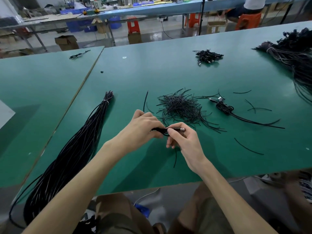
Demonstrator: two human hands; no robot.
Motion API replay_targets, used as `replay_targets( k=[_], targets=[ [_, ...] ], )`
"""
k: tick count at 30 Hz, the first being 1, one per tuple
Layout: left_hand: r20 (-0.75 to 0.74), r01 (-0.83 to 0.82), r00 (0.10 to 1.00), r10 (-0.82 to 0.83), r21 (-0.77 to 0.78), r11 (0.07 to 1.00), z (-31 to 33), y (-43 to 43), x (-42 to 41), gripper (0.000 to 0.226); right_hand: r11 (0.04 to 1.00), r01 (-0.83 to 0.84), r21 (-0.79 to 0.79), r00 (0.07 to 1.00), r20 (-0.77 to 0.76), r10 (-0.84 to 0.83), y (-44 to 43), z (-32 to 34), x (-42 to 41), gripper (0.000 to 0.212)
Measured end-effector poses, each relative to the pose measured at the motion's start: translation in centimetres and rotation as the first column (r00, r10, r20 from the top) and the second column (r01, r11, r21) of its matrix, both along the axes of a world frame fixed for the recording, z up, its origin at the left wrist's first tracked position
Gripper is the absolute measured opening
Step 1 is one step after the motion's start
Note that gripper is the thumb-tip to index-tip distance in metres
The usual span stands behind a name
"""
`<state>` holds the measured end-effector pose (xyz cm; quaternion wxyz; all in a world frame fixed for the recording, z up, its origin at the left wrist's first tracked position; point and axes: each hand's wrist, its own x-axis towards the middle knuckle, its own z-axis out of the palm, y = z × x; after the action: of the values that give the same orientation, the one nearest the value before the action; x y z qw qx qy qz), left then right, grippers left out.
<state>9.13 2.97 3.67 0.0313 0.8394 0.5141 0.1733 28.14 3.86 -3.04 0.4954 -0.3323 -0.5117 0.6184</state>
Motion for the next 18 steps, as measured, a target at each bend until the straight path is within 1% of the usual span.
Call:
replay_targets(
  k=[2, 5, 10, 13, 18],
  targets=[
    [0.011, -0.011, 1.000, 0.011, 0.005, 1.000, -0.3, 0.1, 0.2, 0.015, 1.000, 0.001, -0.018, 1.000, -0.020, -0.002, 0.0, 0.0, -0.1, 0.008],
    [0.010, -0.019, 1.000, 0.019, 0.042, 0.999, -1.0, 0.1, 0.7, 0.013, 1.000, 0.008, -0.028, 0.999, -0.031, -0.009, 0.0, 0.0, -0.1, 0.007],
    [0.021, -0.044, 0.999, 0.042, 0.101, 0.994, -1.8, -0.1, 1.1, 0.009, 1.000, 0.014, -0.026, 0.999, -0.036, -0.015, 0.0, -0.1, -0.1, 0.017],
    [0.092, -0.048, 0.995, 0.040, 0.079, 0.996, -2.0, -0.1, 1.2, 0.012, 1.000, 0.014, -0.027, 0.999, -0.041, -0.016, 0.0, 0.0, 0.0, 0.019],
    [0.277, -0.102, 0.956, 0.095, 0.010, 0.995, -2.4, -0.1, 1.0, 0.020, 0.999, 0.035, -0.037, 0.999, -0.036, -0.037, 0.0, 0.0, -0.1, 0.010]
  ],
)
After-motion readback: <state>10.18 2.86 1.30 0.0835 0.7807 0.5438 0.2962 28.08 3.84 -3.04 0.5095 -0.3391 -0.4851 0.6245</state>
